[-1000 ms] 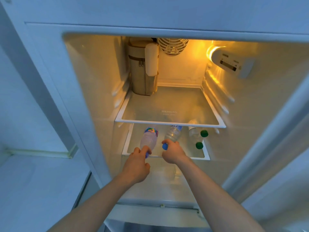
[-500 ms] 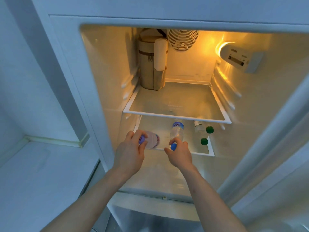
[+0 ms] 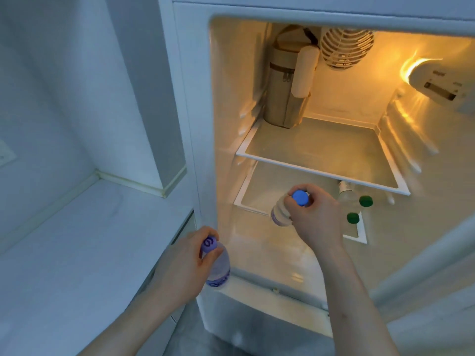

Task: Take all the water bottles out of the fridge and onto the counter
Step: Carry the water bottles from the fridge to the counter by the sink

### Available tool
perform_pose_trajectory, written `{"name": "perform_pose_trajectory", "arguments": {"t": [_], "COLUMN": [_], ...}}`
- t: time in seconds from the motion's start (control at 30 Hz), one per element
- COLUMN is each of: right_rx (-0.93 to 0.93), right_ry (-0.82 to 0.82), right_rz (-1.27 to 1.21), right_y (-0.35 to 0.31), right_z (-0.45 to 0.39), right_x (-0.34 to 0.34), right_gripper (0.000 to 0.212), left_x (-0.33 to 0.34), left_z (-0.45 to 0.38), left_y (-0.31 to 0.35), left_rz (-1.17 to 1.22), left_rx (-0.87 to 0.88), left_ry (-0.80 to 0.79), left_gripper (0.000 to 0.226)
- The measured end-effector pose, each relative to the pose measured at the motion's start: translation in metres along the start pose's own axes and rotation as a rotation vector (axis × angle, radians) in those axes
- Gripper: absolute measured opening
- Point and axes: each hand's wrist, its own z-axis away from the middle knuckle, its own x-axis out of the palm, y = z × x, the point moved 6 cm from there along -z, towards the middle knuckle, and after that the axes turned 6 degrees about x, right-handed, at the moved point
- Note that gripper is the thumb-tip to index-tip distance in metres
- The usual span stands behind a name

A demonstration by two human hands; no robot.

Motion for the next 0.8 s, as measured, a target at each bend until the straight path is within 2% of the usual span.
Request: {"name": "perform_pose_trajectory", "arguments": {"t": [0.17,0.37,0.8], "right_rx": [-0.011,-0.089,-0.448], "right_ry": [-0.273,-0.622,-1.017], "right_rz": [0.029,0.059,0.031], "right_y": [-0.026,-0.064,-0.177], "right_z": [0.056,0.157,0.388], "right_x": [0.047,0.109,0.183], "right_gripper": [0.010,0.010,0.010], "left_x": [-0.034,-0.082,-0.191], "left_z": [0.065,0.168,0.431], "left_y": [-0.041,-0.081,-0.117], "left_rz": [0.033,0.020,-0.050], "left_rx": [-0.166,-0.326,-0.636], "left_ry": [0.021,0.130,0.455], "left_gripper": [0.005,0.008,0.007]}}
